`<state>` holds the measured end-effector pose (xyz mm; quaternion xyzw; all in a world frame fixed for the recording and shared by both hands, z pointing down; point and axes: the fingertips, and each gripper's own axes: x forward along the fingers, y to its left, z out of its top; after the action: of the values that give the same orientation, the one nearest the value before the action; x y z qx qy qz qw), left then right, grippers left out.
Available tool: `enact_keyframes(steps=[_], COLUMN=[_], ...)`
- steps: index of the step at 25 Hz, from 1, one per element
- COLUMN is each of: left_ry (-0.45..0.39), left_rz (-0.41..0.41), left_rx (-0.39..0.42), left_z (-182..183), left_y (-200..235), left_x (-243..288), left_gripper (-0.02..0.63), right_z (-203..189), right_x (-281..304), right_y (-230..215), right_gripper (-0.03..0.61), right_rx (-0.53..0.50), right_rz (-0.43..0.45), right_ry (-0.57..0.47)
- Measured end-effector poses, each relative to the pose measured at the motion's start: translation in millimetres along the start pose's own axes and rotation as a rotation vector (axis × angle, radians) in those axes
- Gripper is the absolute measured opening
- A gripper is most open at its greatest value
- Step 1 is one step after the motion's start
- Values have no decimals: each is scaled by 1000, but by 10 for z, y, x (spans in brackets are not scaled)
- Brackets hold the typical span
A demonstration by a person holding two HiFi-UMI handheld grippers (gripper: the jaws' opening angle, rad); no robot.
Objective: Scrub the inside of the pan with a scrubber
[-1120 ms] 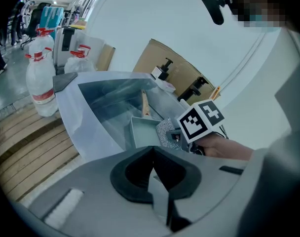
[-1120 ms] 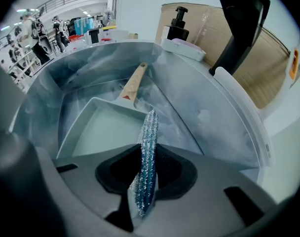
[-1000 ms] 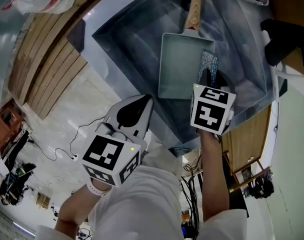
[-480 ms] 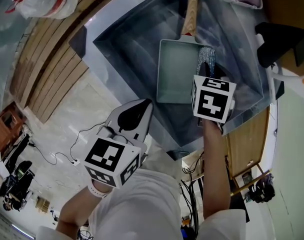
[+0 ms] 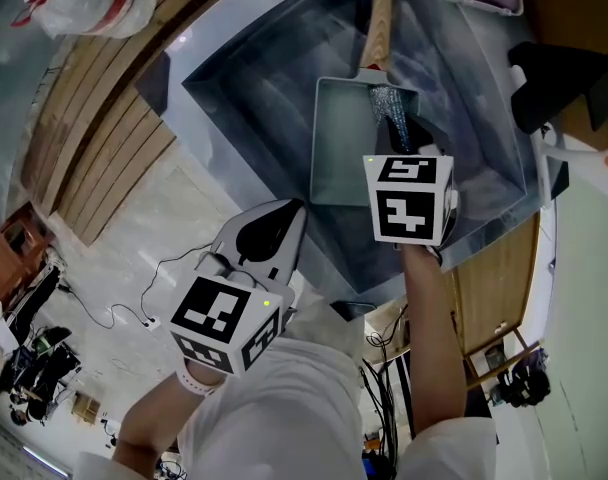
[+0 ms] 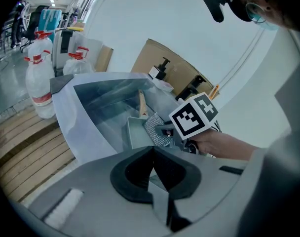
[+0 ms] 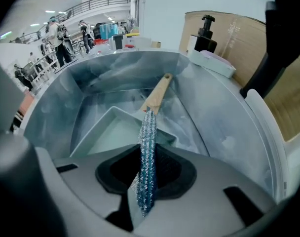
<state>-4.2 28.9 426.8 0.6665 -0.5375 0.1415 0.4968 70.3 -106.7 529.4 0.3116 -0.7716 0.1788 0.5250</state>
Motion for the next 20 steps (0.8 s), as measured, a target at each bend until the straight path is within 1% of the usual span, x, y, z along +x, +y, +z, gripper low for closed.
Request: enact_keyframes(steps=[7,11,16,20], left_ry=[-9,-14,-18,-16], left_rz=[16,22,26,27], left_rx=[-4,-9,-10,-6], left_z=[-10,-22,-58,-103], left_y=[28,48,77,67], left_x=[-41,-88,-134,-174], left_gripper=[5,5,5,5], right_z=[259,357,343,294], right_x=[70,77,20,-44], right_y=[455,593,720,926], right_gripper=[64,64,63,64], right_rx=[-8,-25,66,88], right_rz=[137,206,316,370], right_ry=[-58,-102,-110,-112])
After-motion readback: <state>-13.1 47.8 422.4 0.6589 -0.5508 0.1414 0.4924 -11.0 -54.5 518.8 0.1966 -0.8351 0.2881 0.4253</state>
